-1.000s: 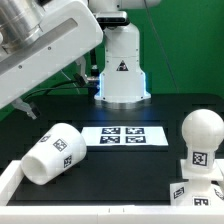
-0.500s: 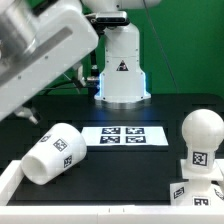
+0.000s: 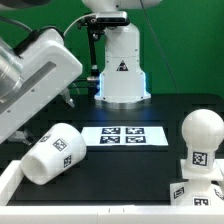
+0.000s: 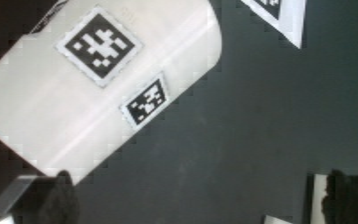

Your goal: Assemble lamp

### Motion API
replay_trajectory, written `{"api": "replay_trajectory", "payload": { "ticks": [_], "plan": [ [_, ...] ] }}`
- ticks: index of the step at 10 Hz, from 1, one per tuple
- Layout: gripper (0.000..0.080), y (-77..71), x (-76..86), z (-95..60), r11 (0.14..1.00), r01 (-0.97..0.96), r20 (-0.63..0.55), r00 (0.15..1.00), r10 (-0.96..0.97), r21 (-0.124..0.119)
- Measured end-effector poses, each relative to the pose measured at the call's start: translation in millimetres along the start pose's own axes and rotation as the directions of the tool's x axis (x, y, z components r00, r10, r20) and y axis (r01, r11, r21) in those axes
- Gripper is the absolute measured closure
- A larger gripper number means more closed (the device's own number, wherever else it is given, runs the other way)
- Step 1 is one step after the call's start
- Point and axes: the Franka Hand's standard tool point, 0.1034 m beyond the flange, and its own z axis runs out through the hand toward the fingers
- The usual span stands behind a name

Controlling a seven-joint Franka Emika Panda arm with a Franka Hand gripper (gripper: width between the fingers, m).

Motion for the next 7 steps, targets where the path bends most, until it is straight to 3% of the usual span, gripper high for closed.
{"api": "replay_trajectory", "payload": {
  "ticks": [3, 5, 7],
  "plan": [
    [0.01, 3.3, -1.9, -0.4, 1.0, 0.013, -0.004, 1.0, -0.013, 0.0],
    [0.01, 17.4, -2.6, -13.1, 0.995, 0.09, -0.039, 0.995, -0.092, -0.035],
    [0.01, 25.7, 2.0, -14.8, 0.984, 0.165, -0.064, 0.983, -0.17, -0.071]
  ]
}}
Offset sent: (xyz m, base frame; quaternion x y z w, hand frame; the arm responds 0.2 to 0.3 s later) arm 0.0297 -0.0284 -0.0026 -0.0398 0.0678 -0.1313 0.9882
